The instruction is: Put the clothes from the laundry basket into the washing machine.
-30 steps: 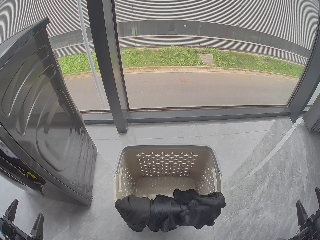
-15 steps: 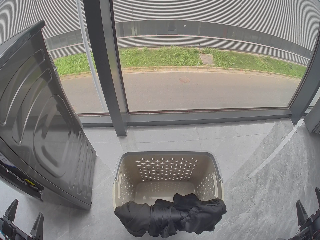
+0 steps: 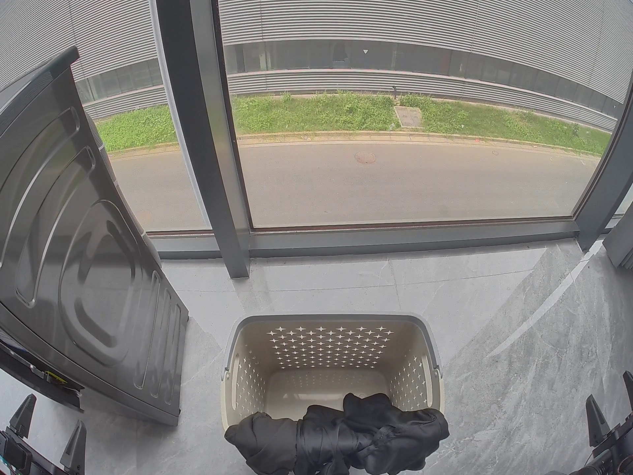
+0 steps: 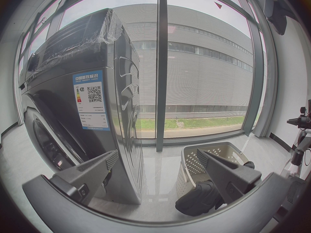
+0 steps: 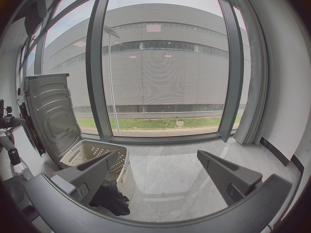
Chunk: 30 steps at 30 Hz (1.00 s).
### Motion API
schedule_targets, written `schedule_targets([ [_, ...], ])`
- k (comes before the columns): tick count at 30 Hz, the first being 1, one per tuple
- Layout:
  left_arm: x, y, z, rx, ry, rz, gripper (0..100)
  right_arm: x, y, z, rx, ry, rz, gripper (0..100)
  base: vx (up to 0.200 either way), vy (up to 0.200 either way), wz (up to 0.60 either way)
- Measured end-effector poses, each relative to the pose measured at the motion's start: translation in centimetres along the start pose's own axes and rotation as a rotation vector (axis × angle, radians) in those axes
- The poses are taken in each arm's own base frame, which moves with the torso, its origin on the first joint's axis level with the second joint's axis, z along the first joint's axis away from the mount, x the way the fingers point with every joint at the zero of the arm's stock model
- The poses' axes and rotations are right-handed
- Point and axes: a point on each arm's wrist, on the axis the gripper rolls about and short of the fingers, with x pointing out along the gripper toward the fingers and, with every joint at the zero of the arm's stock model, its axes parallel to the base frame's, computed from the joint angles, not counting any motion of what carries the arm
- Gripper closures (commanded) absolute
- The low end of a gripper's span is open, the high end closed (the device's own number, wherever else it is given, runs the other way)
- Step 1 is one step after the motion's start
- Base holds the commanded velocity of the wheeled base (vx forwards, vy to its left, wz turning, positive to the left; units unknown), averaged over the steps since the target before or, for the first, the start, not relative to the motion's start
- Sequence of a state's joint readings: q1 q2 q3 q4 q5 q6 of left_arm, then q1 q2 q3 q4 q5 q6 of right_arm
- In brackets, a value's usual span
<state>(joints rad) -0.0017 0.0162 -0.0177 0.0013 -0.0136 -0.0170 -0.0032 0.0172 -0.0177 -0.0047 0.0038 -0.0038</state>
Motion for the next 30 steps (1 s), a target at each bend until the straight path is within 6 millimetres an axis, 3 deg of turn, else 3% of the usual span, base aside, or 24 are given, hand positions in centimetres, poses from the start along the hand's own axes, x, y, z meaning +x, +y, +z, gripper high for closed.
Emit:
schedule_targets([
  [17, 0.0, 0.0, 0.0, 0.001, 0.001, 0.0, 0, 0.0, 0.0, 0.0, 0.0, 0.0, 0.001, 0, 0.012, 0.0, 0.0],
  [26, 0.0, 0.0, 0.0, -0.004, 0.001, 0.0, 0, 0.0, 0.0, 0.0, 0.0, 0.0, 0.002, 0, 0.2, 0.0, 0.0],
  [30, 0.0, 0.0, 0.0, -0.003, 0.001, 0.0, 0, 0.0, 0.0, 0.0, 0.0, 0.0, 0.002, 0, 0.0, 0.0, 0.0],
])
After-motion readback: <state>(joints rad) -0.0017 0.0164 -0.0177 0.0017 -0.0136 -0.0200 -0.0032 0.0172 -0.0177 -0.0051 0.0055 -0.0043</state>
